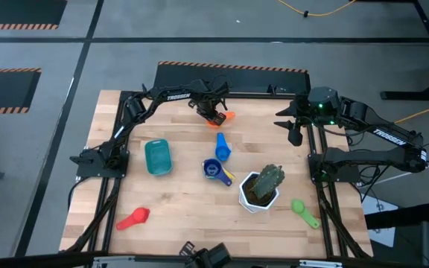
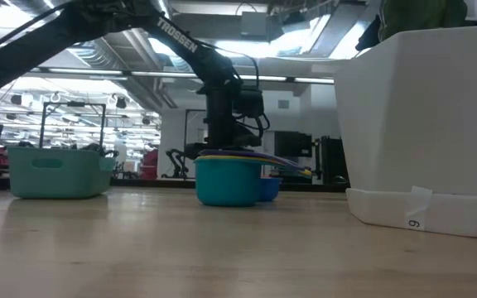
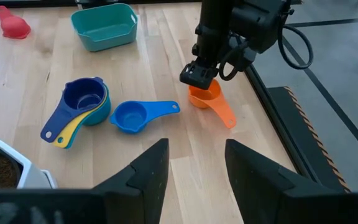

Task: Nest measuring cups in basket
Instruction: Stack the orange measuring cup on top of the dark blue measuring cup

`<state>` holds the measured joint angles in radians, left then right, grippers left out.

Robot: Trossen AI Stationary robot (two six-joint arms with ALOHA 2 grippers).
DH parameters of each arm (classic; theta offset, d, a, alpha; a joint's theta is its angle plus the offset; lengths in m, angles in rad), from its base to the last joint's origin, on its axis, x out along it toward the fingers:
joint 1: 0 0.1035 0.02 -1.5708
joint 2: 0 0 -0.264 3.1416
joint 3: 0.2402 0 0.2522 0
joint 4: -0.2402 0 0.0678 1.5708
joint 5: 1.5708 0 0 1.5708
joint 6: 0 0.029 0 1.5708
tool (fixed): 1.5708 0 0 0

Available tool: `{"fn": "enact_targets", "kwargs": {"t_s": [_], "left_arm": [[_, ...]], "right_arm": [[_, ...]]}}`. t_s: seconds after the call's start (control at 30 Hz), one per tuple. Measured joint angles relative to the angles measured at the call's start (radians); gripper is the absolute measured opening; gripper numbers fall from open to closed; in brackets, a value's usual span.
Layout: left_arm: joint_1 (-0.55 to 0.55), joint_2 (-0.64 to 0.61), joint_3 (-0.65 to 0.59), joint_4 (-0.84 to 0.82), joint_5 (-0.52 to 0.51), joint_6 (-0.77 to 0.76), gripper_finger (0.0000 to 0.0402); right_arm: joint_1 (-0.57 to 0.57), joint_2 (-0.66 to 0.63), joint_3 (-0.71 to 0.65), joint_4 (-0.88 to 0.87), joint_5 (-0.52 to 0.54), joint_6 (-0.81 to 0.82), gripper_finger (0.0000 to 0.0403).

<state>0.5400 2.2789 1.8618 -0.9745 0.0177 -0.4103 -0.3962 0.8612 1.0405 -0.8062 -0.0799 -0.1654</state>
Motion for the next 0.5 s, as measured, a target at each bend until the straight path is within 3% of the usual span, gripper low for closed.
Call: {"fn": "enact_targets", "kwargs": {"t_s": [0.2,0.5], "left_arm": [[0.000,0.000,0.000,0.000,0.000,0.003,0.0008],[0.001,-0.005,0.000,-0.002,-0.001,0.067,0.0005]], "right_arm": [[0.000,0.000,0.000,0.000,0.000,0.000,0.0162],[0.000,0.000,0.000,-0.001,0.000,0.000,0.0162]]}}
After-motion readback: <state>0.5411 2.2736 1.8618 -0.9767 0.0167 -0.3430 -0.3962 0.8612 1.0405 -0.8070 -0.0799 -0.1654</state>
